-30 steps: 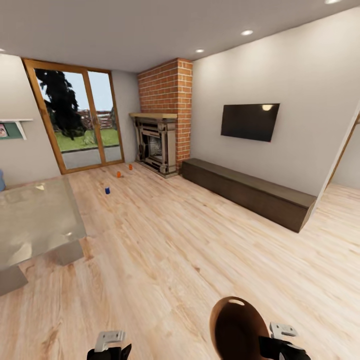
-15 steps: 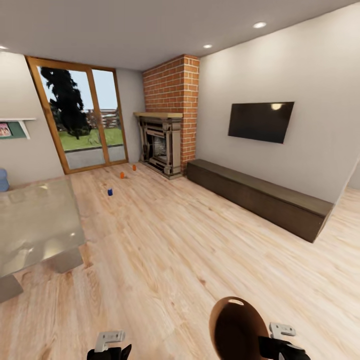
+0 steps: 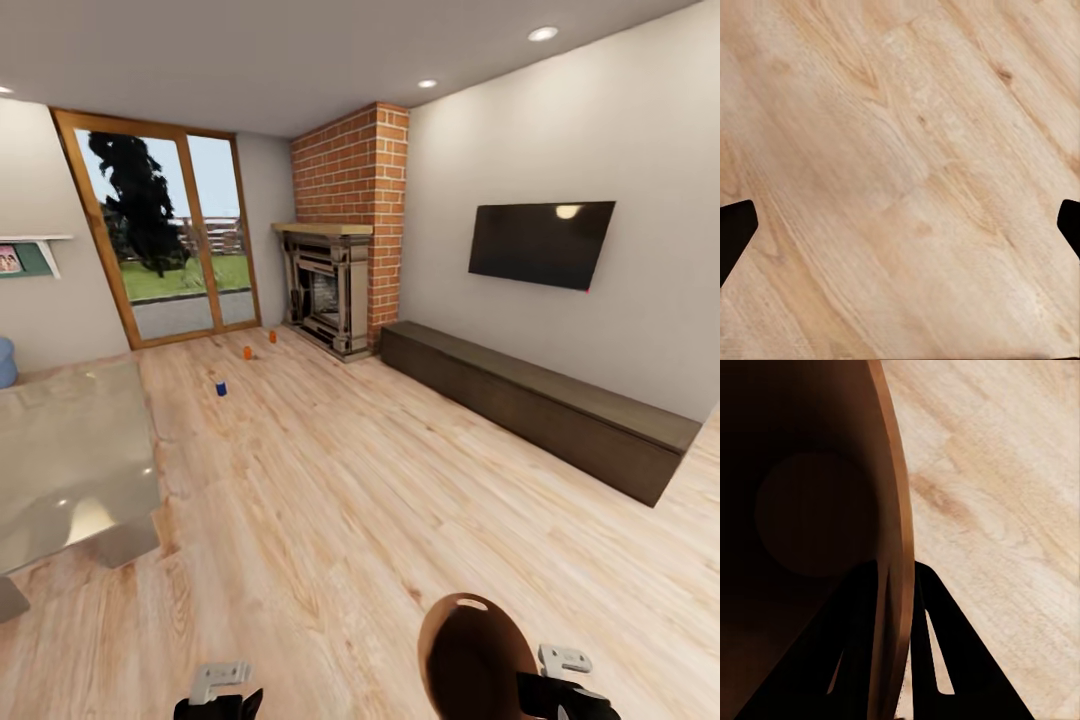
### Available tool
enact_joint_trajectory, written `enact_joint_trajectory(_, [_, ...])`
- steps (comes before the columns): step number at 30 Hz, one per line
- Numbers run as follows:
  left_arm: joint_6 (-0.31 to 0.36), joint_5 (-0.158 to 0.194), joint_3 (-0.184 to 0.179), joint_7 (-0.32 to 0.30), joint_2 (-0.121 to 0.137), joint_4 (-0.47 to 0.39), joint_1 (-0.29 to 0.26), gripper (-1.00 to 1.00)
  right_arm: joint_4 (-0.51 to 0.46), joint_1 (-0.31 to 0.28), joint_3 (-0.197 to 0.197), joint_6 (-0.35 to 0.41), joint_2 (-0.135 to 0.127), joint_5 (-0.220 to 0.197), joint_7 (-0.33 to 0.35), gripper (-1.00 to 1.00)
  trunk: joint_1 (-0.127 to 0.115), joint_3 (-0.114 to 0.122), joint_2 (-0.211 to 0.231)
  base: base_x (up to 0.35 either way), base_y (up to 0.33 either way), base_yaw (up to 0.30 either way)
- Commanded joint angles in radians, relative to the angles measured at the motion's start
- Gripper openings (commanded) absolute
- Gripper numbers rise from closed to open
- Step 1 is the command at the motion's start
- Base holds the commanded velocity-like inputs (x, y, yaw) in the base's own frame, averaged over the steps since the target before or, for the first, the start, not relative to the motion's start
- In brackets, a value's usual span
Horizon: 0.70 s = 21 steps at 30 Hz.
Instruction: Put the three can of soda from the living room inside the tash can in the kitchen.
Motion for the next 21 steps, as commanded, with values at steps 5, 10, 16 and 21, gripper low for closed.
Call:
enact_joint_trajectory(5, [-0.011, -0.001, 0.0, 0.0, 0.0, 0.0, 0.0, 1.0, -0.001, 0.0, 0.0, 0.0, 0.0, -0.006, 0.007, -1.0, 0.0, 0.0, 0.0, 0.343, 0.0, 0.001])
enact_joint_trajectory(10, [-0.019, -0.002, 0.0, 0.0, 0.0, 0.001, 0.0, 1.0, -0.001, 0.0, 0.0, 0.0, 0.001, -0.006, 0.007, -1.0, 0.0, 0.0, 0.0, 0.343, -0.004, 0.0])
enact_joint_trajectory(16, [-0.021, -0.002, 0.0, 0.0, 0.0, 0.002, 0.0, 1.0, -0.002, 0.0, 0.0, 0.0, 0.001, -0.007, 0.007, -1.0, 0.0, -0.001, 0.0, 0.343, -0.055, 0.021])
enact_joint_trajectory(21, [-0.021, -0.002, 0.0, 0.0, 0.0, 0.002, 0.0, 1.0, -0.001, 0.0, 0.002, -0.001, 0.001, -0.006, 0.007, -1.0, 0.0, -0.001, 0.0, 0.343, -0.08, 0.017])
